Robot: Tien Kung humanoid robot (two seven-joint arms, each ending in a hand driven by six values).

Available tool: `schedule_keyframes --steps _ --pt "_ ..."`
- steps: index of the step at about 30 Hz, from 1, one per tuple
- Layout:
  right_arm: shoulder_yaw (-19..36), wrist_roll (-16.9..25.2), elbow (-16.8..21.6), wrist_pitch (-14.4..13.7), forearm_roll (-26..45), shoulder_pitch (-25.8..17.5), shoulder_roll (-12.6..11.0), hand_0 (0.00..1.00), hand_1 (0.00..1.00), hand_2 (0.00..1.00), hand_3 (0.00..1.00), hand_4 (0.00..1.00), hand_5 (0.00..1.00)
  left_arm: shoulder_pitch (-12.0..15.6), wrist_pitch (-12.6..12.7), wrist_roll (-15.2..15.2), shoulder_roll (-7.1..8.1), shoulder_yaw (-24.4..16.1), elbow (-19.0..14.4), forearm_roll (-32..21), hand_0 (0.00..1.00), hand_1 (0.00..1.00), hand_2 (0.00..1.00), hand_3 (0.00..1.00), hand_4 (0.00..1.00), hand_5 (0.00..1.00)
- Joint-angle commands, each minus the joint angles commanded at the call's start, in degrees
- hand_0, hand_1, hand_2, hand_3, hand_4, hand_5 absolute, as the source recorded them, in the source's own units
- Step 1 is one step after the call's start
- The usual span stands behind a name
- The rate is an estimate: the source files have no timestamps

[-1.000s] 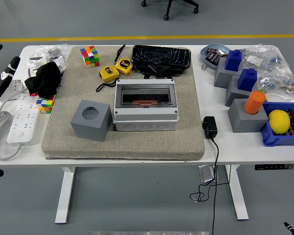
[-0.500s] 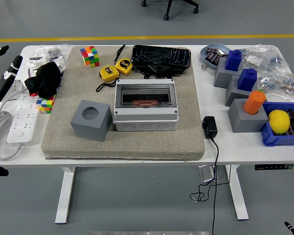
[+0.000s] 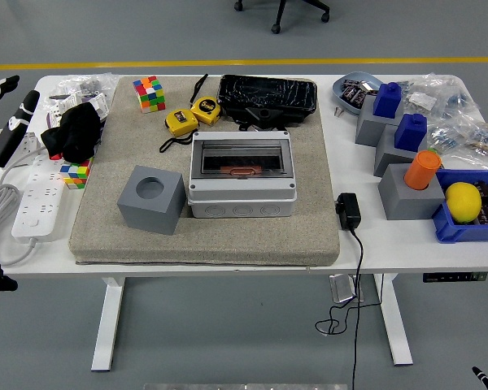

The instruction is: Fetch the battery,place it into the box,close the lid of the box

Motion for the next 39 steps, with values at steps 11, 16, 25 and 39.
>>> schedule_keyframes --steps 11,16,25,39 --pt "0.2 0.0 -0.1 0.0 -0.1 -0.1 0.1 0.843 0.809 0.787 0.812 0.998 0.998 -0.3 0.3 -0.3 0.17 -0.8 0.1 -0.1 0.951 0.947 0.9 0.854 0.998 0.998" --pt "0.4 0.0 -0.1 0.0 -0.2 -0.2 0.1 0.841 0.809 0.786 0.812 0.998 0.998 -0.2 0.6 -0.3 0.14 -1.0 0.1 -0.3 0.95 0.949 0.901 0.852 0.998 0.998" --pt "0.6 0.0 -0.1 0.0 -0.2 -0.2 0.2 0.843 0.809 0.787 0.813 0.998 0.998 -0.3 0.4 -0.3 0.11 -1.3 0.1 -0.3 0.947 0.947 0.898 0.849 0.998 0.998" --pt "0.7 0.0 -0.2 0.1 -0.2 -0.3 0.2 0.844 0.809 0.786 0.812 0.998 0.998 -0.8 -0.8 -1.6 0.26 -2.4 0.6 -2.8 0.949 0.949 0.896 0.85 0.998 0.998"
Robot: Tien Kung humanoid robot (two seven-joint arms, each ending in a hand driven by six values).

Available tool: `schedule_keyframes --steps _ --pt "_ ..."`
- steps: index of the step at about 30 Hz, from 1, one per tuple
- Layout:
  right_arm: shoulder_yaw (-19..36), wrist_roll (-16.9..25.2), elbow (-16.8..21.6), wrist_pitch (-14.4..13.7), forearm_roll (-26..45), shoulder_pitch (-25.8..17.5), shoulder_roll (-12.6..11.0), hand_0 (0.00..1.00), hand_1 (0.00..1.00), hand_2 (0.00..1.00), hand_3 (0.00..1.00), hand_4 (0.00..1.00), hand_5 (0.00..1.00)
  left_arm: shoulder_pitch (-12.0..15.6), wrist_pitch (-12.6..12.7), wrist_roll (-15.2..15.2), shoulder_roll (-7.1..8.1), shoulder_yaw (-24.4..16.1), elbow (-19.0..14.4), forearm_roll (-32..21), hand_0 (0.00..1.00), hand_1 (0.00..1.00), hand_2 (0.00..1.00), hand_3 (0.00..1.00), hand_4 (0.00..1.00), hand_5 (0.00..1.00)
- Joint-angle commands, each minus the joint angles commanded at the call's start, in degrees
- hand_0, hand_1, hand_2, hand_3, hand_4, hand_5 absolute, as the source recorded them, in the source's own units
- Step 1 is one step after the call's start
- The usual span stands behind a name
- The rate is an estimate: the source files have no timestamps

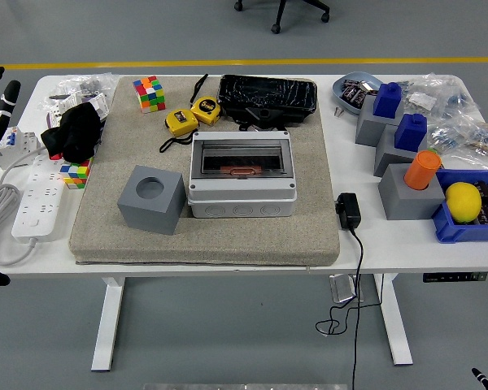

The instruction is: Fetch the battery,place it into the box,close the lid of the box

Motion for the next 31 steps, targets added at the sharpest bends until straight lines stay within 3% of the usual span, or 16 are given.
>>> schedule_keyframes --steps 31 --pt "-0.4 0.0 0.0 0.1 0.1 0.1 -0.2 0.844 0.81 0.786 0.813 0.998 0.998 -0.1 -0.2 -0.1 0.09 0.3 0.5 -2.4 0.927 0.924 0.863 0.821 0.998 0.998"
